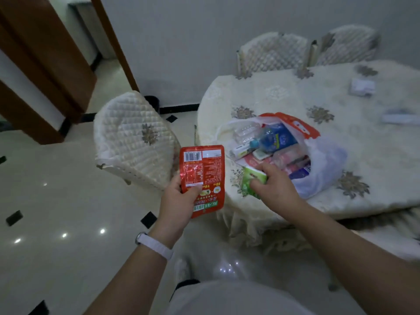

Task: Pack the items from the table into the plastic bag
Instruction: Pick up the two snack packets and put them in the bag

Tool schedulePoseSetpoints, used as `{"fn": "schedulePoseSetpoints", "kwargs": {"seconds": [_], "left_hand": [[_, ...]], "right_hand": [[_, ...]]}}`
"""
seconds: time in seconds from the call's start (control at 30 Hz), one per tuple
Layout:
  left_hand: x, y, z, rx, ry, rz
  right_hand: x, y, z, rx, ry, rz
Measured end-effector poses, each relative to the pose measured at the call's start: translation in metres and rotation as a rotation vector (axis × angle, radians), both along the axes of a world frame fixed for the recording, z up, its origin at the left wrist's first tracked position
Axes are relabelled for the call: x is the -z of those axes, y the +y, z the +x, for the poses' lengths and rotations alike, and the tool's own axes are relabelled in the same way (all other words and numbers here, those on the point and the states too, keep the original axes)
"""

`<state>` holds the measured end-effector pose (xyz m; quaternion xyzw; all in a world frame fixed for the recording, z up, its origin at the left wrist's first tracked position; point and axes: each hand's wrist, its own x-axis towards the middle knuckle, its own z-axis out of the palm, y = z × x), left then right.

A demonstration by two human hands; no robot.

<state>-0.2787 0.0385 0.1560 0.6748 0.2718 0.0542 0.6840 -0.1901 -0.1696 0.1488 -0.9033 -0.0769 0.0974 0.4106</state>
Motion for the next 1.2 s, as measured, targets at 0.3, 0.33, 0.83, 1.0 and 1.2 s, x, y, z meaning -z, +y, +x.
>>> {"fn": "schedulePoseSetpoints", "kwargs": {"seconds": [0.3,0.33,0.83,1.0,1.2], "left_hand": [[0.024,0.042,0.121,0.414,0.072,-0.017],[0.024,0.047,0.134,0.456,0.077,-0.022],[0.034,0.009,0.242,0.902,0.146,-0.036],[0.034,-0.02,0.253,0.918,0.195,0.013],[0.032,-0.048,0.273,0.867,0.236,0.104]], "right_hand": [[0.005,0.024,0.046,0.35,0.045,-0.102],[0.004,0.028,0.05,0.386,0.052,-0.118],[0.035,0.01,0.065,0.929,0.139,-0.094],[0.06,-0.012,0.104,1.022,0.223,0.034],[0.079,-0.03,0.157,1.068,0.282,0.167]]}}
